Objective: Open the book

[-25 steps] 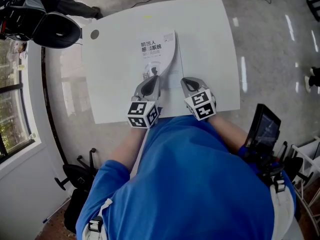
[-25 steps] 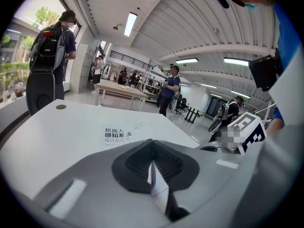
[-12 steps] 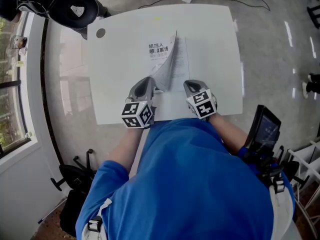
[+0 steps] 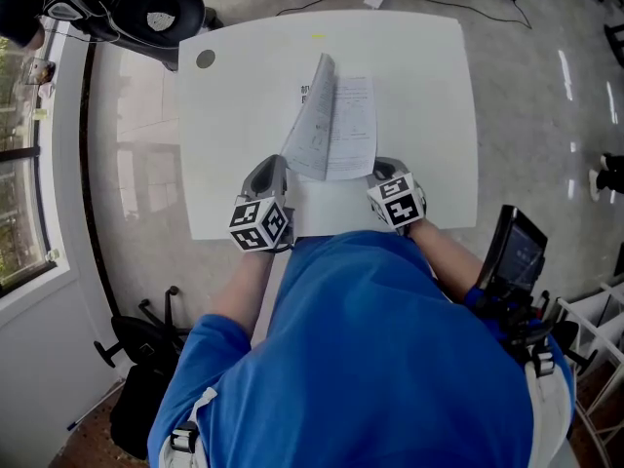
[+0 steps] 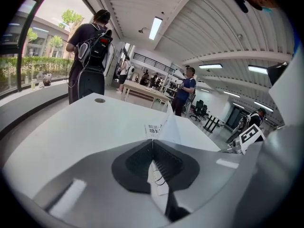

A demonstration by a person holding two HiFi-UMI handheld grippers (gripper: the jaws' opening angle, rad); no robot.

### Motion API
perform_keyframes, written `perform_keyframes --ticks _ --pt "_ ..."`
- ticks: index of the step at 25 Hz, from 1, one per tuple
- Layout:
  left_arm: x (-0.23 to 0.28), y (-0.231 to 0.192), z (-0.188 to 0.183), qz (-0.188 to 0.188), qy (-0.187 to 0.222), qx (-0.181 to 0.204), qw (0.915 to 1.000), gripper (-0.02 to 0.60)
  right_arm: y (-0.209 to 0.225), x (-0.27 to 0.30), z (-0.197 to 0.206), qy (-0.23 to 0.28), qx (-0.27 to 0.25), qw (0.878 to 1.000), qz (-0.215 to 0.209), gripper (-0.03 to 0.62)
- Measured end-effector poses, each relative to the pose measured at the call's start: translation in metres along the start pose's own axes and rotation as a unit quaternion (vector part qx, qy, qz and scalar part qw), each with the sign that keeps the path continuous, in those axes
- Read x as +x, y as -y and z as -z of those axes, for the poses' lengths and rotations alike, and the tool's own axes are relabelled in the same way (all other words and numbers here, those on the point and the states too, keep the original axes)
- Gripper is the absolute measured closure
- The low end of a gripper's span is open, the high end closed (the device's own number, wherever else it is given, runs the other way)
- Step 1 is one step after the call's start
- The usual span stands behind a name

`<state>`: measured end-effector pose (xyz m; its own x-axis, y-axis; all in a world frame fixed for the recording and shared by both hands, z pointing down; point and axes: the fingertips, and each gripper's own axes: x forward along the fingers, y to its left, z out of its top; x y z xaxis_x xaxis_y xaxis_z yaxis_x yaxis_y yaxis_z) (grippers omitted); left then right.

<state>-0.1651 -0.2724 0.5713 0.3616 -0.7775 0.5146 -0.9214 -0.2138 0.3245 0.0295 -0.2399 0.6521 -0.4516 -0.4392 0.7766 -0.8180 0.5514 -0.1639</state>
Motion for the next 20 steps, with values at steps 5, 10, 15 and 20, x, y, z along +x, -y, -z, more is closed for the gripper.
perform_keyframes --ticks 5,10,15,20 --pt "-0.006 -0.018 0.011 -0.025 -0.004 -0.012 0.9996 0.571 0.004 0.001 0.008 -0.002 -0.004 1.000 0.004 0.591" --pt "-0.008 -0.029 0.018 -0.040 -0.009 -0.020 0.9989 0.571 0.005 0.000 0.010 -0.007 -0.004 1.000 0.004 0.591" --pt "-0.011 -0.041 0.023 -0.053 -0.014 -0.027 0.9981 0.571 0.006 0.001 0.010 -0.010 -0.007 1.000 0.005 0.591" --pt "-0.014 -0.055 0.027 -0.069 -0.017 -0.032 0.9970 0.571 0.009 0.003 0.010 -0.011 -0.010 1.000 0.007 0.591"
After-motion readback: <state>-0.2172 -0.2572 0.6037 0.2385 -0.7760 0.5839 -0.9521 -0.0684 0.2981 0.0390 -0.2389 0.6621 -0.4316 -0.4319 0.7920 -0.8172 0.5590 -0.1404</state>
